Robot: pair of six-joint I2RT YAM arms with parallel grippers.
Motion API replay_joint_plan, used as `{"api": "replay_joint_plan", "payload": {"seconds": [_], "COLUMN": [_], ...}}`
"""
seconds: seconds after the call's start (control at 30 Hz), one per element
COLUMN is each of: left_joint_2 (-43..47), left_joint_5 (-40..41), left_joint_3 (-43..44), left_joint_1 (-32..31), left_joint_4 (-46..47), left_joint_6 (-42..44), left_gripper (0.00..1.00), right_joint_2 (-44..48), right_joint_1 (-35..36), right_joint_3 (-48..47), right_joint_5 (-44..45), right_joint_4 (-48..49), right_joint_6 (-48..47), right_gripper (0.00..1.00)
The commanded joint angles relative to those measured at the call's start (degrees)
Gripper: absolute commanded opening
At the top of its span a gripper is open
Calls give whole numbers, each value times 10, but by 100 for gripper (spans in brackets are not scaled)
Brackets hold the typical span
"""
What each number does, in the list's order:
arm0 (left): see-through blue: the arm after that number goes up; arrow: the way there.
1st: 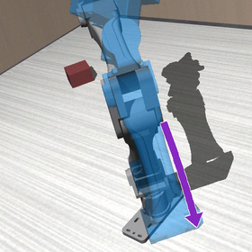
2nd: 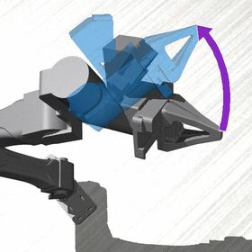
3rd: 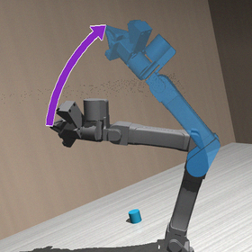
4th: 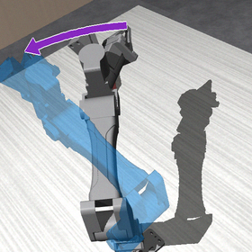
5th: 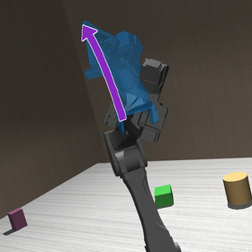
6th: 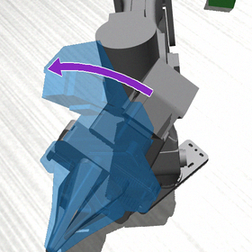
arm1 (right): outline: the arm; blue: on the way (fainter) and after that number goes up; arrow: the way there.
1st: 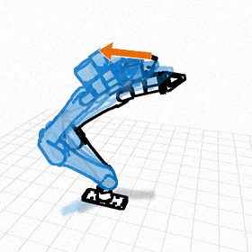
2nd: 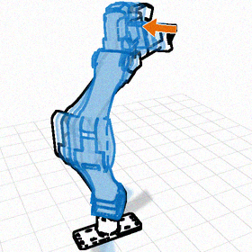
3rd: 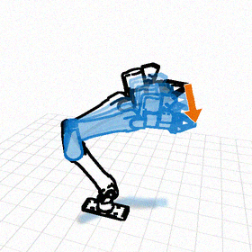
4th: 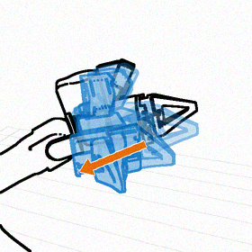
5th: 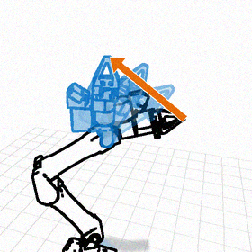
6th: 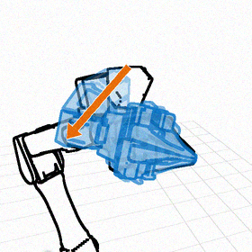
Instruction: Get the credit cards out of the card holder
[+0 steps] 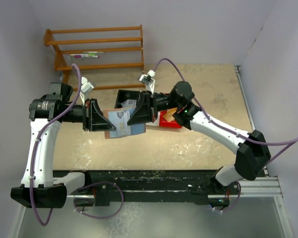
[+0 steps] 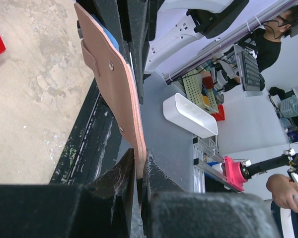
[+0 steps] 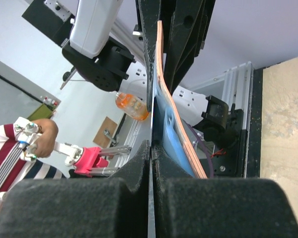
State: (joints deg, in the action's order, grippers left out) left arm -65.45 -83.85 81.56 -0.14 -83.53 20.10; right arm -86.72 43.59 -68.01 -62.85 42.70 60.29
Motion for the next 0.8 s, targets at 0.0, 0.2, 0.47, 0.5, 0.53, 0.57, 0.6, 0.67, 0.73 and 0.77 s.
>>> {"api": "replay_joint_plan", "payload": {"seconds": [0.0, 0.2, 0.47, 0.5, 0.53, 0.57, 0.6, 0.67, 0.73, 0.77], "left_joint_2": [12, 13, 18, 17, 17, 16, 16, 17, 17, 16], "left_joint_5": [-50, -58, -18, -7, 3, 12, 20, 34, 39, 36], "left_joint_3": [25, 27, 43, 48, 53, 58, 63, 75, 87, 92], "left_joint_1": [2, 2, 2, 2, 2, 2, 2, 2, 2, 2], "left_joint_4": [0, 0, 4, 5, 7, 7, 6, 1, -16, -28], "left_joint_6": [19, 19, 31, 33, 35, 40, 45, 60, 84, 102], "left_gripper": [0, 0, 0, 0, 0, 0, 0, 0, 0, 0], "right_joint_2": [35, 42, 96, 109, 122, 136, 151, 170, 179, 181], "right_joint_1": [-15, -22, -96, -114, -131, -147, -163, -187, -207, -211], "right_joint_3": [10, 24, 48, 51, 53, 53, 51, 48, 44, 41], "right_joint_5": [-39, -38, -63, -61, -58, -53, -49, -35, -23, -13], "right_joint_4": [51, 56, 14, -14, -52, -95, -152, -235, -311, -338], "right_joint_6": [20, 23, 18, 1, -19, -46, -82, -139, -183, -201], "right_gripper": [0, 0, 0, 0, 0, 0, 0, 0, 0, 0]}}
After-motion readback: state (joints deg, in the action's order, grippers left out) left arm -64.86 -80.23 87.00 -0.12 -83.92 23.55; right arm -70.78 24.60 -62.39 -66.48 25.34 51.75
